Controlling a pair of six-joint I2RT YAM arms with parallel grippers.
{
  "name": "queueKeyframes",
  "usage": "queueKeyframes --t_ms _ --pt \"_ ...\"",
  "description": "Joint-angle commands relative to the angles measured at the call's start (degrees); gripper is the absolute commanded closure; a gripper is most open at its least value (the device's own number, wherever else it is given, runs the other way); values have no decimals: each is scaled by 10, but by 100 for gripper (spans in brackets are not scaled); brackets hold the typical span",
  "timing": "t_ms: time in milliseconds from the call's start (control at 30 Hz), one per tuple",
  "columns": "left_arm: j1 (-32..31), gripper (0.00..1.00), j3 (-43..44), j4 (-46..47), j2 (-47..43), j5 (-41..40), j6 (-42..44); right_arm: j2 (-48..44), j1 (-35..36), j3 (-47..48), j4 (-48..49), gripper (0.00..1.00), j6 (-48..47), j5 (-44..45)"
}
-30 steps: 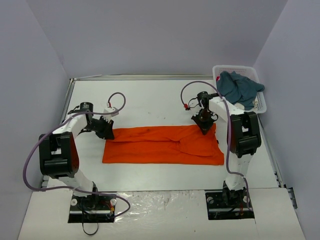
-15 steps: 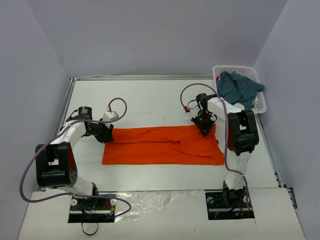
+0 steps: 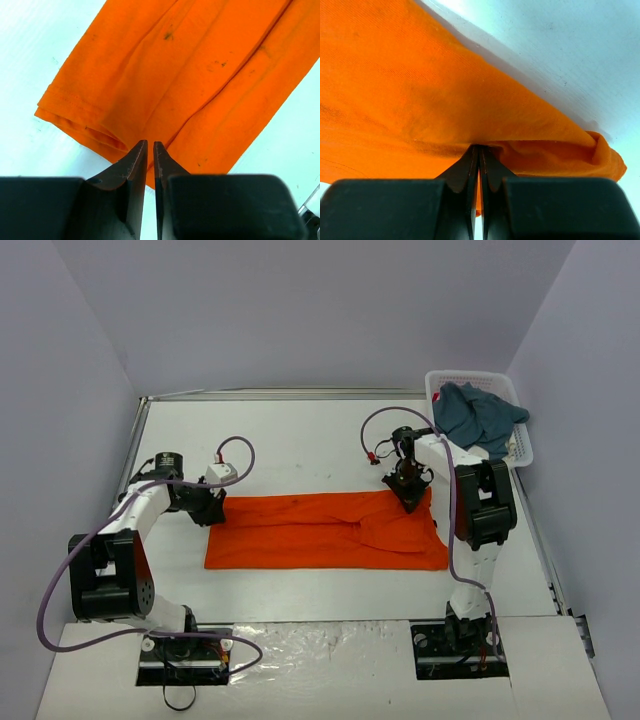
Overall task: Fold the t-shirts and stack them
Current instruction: Fold the other side of the tshirt into a rectangle
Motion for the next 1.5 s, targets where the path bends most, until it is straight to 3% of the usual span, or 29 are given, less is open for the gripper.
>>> queueKeyframes --t_ms 0,300,467,633,1200,1467 --pt "0 90 15 -25 -18 13 25 12 3 5 -31 100 2 13" --pt "0 85 15 -8 7 6 16 8 -1 2 -31 100 0 12" --pt "1 80 6 52 7 -26 -61 14 -1 1 -30 100 0 11" --pt "1 77 41 53 55 -36 -92 20 -1 1 -30 100 0 10" --pt "2 72 76 63 112 -61 -122 29 -1 1 -31 100 -6 9" --pt "-1 71 89 28 134 -36 -100 28 -1 0 -31 100 -6 10"
